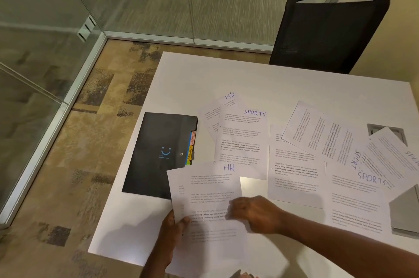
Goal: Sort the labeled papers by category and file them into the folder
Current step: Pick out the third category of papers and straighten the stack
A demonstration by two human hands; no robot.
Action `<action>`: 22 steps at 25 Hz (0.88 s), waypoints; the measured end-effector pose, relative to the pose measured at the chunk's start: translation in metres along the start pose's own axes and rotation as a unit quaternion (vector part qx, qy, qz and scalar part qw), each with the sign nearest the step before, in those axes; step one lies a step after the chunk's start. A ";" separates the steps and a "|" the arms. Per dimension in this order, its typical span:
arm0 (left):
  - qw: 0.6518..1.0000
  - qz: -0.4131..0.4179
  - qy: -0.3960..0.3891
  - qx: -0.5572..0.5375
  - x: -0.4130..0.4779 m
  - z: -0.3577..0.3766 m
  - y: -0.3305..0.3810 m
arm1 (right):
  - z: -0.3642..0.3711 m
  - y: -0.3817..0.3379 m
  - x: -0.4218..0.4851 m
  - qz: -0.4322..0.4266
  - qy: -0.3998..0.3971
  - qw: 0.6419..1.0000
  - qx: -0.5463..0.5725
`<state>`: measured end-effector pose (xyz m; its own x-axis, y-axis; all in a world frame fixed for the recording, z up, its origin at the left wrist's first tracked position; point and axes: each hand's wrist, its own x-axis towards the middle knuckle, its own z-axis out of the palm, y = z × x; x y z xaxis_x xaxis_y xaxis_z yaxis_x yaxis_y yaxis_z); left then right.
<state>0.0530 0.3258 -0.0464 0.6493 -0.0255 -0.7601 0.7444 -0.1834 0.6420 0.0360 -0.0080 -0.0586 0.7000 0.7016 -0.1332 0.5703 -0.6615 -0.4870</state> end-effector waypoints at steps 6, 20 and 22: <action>0.999 -0.005 0.034 0.001 0.008 -0.001 -0.007 | -0.065 0.090 0.022 0.248 0.107 0.962 -0.033; 0.992 -0.019 0.105 0.059 0.043 -0.002 -0.021 | -0.192 0.266 0.219 0.459 0.066 0.885 0.040; 0.991 -0.025 0.109 0.069 0.045 -0.002 -0.020 | -0.193 0.271 0.225 0.460 0.064 0.885 0.015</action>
<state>0.0674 0.3307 -0.0932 0.6421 0.1964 -0.7410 0.7574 -0.3117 0.5737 0.4308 -0.0803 -0.0541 0.9066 -0.1688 -0.3868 -0.2777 -0.9288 -0.2455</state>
